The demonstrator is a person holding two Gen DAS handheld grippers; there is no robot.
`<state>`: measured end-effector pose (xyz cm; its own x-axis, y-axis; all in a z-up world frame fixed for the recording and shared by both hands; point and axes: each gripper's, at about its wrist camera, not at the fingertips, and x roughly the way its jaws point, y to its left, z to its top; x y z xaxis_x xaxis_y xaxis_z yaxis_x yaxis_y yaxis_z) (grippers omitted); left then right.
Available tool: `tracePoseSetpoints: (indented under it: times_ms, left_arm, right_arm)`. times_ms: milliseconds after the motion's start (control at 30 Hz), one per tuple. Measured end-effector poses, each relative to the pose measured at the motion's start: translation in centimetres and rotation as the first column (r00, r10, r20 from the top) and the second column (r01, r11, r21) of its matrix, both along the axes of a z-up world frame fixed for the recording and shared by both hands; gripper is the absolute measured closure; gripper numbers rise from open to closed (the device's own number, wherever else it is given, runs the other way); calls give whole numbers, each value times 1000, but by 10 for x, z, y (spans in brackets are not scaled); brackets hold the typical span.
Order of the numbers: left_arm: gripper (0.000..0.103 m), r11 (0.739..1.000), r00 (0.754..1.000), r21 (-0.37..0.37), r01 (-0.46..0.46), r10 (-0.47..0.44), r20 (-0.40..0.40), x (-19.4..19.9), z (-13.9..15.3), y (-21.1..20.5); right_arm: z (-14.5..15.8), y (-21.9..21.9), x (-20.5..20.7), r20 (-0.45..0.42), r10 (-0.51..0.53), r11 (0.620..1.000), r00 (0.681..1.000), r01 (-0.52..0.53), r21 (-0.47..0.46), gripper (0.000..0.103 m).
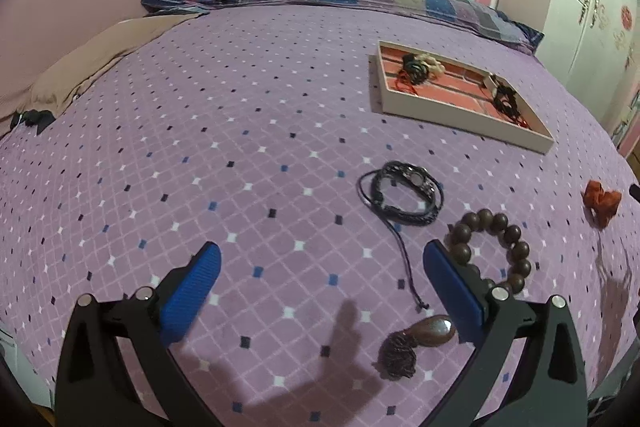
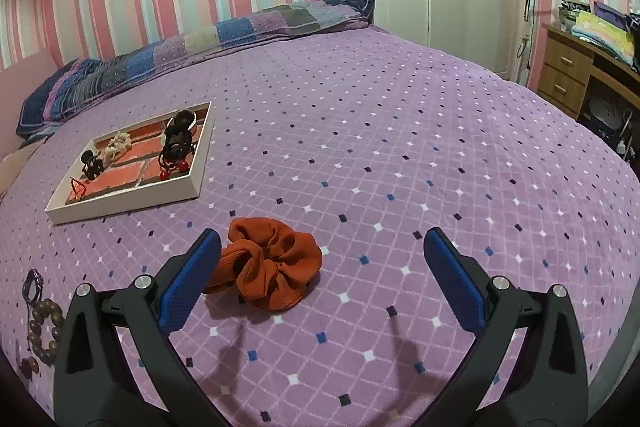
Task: Organize jewelry
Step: 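Grasp the brown tassel pendant with the left tool while the right tool grasps the orange scrunchie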
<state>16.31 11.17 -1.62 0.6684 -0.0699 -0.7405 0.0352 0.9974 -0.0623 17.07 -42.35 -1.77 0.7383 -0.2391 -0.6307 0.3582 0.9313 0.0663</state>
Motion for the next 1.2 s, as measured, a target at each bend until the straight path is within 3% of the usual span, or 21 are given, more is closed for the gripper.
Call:
tracePoseSetpoints:
  times_ms: [267,433,567,700,833,967,1200]
  left_arm:
    - [4,1000,1000,-3,18,-18,15,-16,-2,-6]
    - [4,1000,999,-11,29,-28,45,-35,-6,-8]
    - [4,999,996,7,36,-36,76,-53,-15,-15]
    - [4,993,992,83,79,-87,96,-64,-29,-29]
    - [6,990,990,90,105,-113,82,-64,-43,-35]
    - [35,987,988,65,145,-148,45,-57,-56,-36]
    - [37,984,983,47,172,-175,56,-56,-61,-34]
  right_arm:
    - [0,4,-6,1,18,1000,1000,-18,-23,4]
    - [-3,17,-10,-2,72,992,997,-72,-99,4]
    - [-8,23,-12,-23,93,985,995,-95,-141,4]
    - [-13,22,-12,-28,94,986,995,-97,-133,4]
    - [-17,21,-8,-33,91,988,995,-94,-122,4]
    - [-23,23,0,-44,91,988,995,-95,-123,4]
    - [-32,35,19,-63,121,979,991,-130,-160,4]
